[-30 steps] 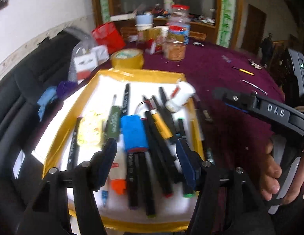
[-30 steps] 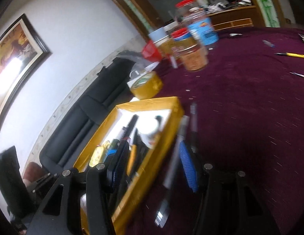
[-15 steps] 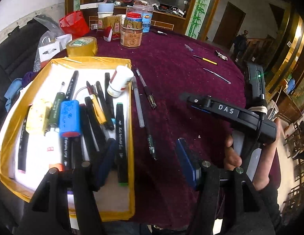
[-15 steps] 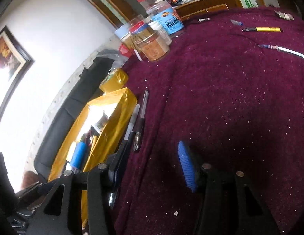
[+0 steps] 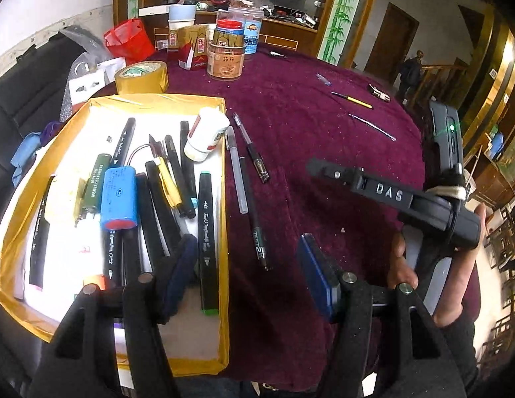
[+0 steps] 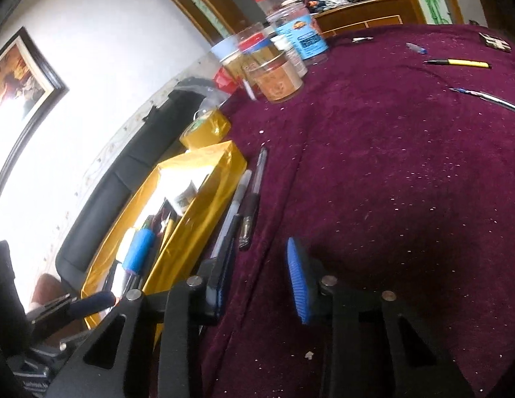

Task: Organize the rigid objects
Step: 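Move both tools back over the loose pens on the cloth, then grasp a clear pen with the right tool while the left tool grasps a black pen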

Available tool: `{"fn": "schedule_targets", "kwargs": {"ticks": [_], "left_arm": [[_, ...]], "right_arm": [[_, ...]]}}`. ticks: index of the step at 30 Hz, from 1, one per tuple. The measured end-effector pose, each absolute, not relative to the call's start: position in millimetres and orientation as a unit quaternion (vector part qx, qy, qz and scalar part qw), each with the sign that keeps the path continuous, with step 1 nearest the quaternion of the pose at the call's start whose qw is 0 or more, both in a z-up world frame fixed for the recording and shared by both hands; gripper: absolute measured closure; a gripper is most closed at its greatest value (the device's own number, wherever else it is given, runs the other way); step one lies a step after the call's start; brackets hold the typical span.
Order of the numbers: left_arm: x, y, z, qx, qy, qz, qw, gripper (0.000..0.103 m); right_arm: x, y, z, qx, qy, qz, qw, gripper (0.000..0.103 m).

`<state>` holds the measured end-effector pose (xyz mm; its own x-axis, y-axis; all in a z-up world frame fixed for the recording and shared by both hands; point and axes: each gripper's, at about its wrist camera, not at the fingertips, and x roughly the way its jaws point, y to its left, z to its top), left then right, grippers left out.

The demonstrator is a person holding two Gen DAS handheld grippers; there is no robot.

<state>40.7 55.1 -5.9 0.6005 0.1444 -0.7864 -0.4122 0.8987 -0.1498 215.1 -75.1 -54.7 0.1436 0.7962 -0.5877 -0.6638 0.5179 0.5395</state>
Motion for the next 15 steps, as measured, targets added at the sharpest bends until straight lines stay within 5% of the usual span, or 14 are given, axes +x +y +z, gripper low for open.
{"fn": "schedule_targets", "kwargs": {"ticks": [15], "left_arm": [[25.5, 74.9, -3.7, -0.179, 0.410, 0.161, 0.879, 0.042]], "right_arm": [[239.1, 28.9, -65.1, -0.032, 0.504, 0.455, 0.733, 0.076]]}}
